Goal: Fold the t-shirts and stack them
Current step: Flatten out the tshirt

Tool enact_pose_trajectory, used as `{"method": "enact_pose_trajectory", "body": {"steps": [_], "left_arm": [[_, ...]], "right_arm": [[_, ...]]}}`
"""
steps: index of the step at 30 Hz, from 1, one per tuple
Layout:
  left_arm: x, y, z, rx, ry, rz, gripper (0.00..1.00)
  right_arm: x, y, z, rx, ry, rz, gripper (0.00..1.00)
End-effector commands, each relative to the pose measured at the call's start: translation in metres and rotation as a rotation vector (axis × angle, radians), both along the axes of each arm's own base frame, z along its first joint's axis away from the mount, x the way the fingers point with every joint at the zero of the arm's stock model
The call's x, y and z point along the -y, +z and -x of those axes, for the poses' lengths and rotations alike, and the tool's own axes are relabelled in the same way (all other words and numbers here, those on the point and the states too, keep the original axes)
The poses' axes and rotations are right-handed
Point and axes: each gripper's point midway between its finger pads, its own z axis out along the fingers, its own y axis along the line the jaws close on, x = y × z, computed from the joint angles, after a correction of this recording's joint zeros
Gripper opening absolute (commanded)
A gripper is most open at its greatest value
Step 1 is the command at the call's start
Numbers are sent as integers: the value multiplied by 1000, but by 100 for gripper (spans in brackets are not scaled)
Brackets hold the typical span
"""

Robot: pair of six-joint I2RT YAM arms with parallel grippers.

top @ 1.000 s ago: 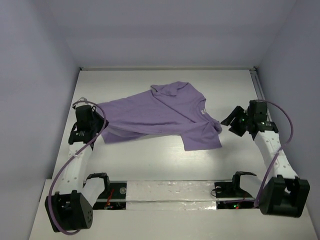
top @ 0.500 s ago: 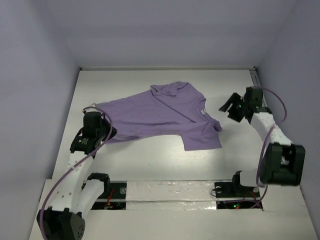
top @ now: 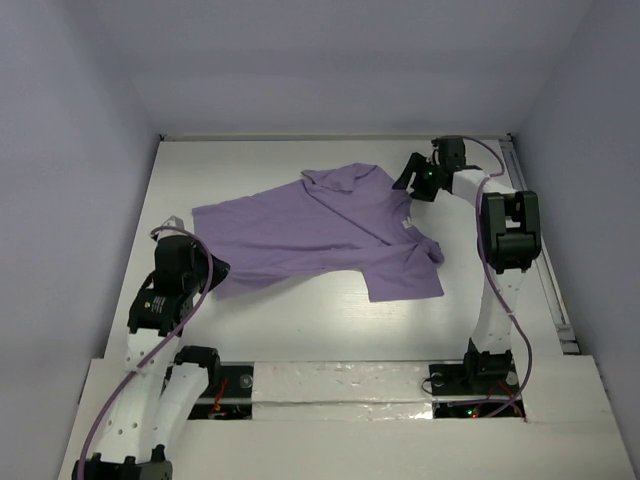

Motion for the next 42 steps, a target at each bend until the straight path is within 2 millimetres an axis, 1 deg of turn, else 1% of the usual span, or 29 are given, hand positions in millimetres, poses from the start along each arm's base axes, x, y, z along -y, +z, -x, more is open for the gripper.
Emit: {"method": "enact_pose_trajectory", "body": {"steps": [1, 5, 6, 7, 9, 10, 13, 14, 15, 16, 17, 19, 20, 21, 22, 23, 24, 25, 26, 27, 28, 29, 31, 32, 34, 35, 37, 39, 42], "left_arm": [[-4, 32, -22, 79, 20, -24, 0], [-3, 54, -42, 136, 4, -41, 0], [-3, 57, -45, 145, -6, -53, 0], [-10, 59, -51, 148, 20, -85, 0], [-14, 65, -59, 156, 23, -121, 0], [-17, 70, -63, 170, 35, -139, 0], [-22, 82, -74, 200, 51, -172, 0], [-24, 85, -77, 206, 56, -180, 0], [-24, 97, -81, 230, 59, -182, 0], [-24, 103, -86, 244, 57, -186, 0], [-23, 110, -88, 260, 55, -184, 0], [-20, 130, -98, 311, 45, -179, 0], [-20, 137, -101, 328, 40, -188, 0], [-20, 148, -108, 350, 39, -191, 0], [-19, 156, -114, 379, 35, -194, 0], [-18, 172, -119, 416, 23, -207, 0], [-17, 171, -127, 410, 14, -214, 0], [-15, 177, -132, 428, 5, -217, 0], [-13, 181, -136, 440, -5, -218, 0], [-11, 180, -142, 440, -23, -229, 0], [-10, 182, -146, 450, -31, -232, 0], [-8, 179, -148, 448, -46, -235, 0], [-10, 174, -154, 440, -58, -251, 0], [-8, 171, -156, 435, -71, -252, 0], [-5, 165, -158, 423, -86, -248, 0], [-3, 163, -158, 424, -94, -236, 0], [9, 155, -153, 420, -148, -189, 0], [13, 146, -148, 401, -160, -162, 0], [20, 138, -141, 386, -188, -144, 0]], "right_arm": [[-25, -10, 0, -34, 67, -54, 71], [-32, -16, -20, -58, 25, -121, 0], [-33, -3, -36, -24, 12, -126, 0], [-29, -15, -44, -52, -43, -127, 0], [-12, -10, -65, -35, -151, -154, 0], [13, -7, -81, -48, -284, -218, 0], [47, 10, -107, -23, -459, -314, 0], [55, 14, -112, -4, -476, -313, 10], [55, 22, -117, 22, -467, -310, 27], [57, 29, -117, 37, -424, -299, 52], [56, 46, -120, 68, -384, -287, 90], [61, 70, -101, 80, -333, -186, 100], [62, 41, -68, 4, -336, -148, 100], [65, 109, -53, 160, -332, -134, 99], [72, 113, -31, 180, -358, -92, 99], [71, 65, 21, 59, -371, -68, 96], [71, 103, 51, 121, -380, -67, 88], [71, 94, 80, 86, -404, -64, 68], [64, 82, 109, 44, -400, -66, 35], [59, 35, 166, -113, -405, -51, 18], [57, 48, 191, -89, -408, -60, 4], [56, 41, 214, -117, -405, -55, 1], [55, 22, 266, -227, -394, -13, 9], [53, 34, 277, -194, -383, -23, 26], [40, 27, 309, -274, -337, -35, 34], [24, 31, 318, -279, -275, -65, 42], [10, 23, 339, -351, -230, -59, 44], [8, 13, 350, -374, -212, 11, 48], [10, 2, 350, -392, -202, 69, 51]]}}
